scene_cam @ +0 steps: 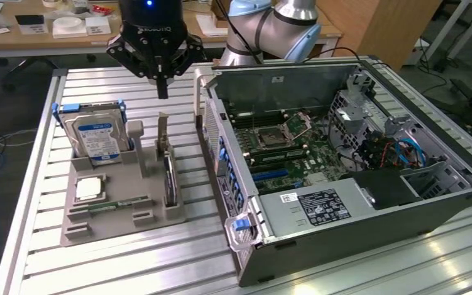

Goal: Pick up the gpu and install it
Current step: 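Reach for the gpu, then pick up the gpu and move the gpu toward the slot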

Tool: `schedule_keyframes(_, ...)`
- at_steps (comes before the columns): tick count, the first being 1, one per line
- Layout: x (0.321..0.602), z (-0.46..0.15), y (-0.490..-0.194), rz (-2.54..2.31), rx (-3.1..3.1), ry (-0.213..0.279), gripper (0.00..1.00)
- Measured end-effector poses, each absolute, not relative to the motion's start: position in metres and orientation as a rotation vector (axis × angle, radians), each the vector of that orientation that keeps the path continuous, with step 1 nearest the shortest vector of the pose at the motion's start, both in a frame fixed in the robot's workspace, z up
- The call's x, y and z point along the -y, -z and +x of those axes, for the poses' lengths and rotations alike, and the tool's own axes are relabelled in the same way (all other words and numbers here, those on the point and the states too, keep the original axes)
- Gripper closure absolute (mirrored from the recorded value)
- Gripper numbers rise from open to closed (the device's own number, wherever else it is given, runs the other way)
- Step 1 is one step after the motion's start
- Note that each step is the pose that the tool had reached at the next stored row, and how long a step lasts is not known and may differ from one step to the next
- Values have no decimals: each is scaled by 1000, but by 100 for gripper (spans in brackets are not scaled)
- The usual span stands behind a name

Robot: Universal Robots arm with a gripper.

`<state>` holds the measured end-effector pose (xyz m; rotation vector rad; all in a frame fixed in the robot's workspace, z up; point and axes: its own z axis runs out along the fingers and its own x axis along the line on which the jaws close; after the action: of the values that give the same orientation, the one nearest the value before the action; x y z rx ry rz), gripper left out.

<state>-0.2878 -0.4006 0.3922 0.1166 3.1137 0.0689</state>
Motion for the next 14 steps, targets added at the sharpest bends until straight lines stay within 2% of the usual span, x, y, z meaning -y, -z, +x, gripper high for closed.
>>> schedule_keyframes(14, 401, -296, -392, 117, -3114, -69, 89)
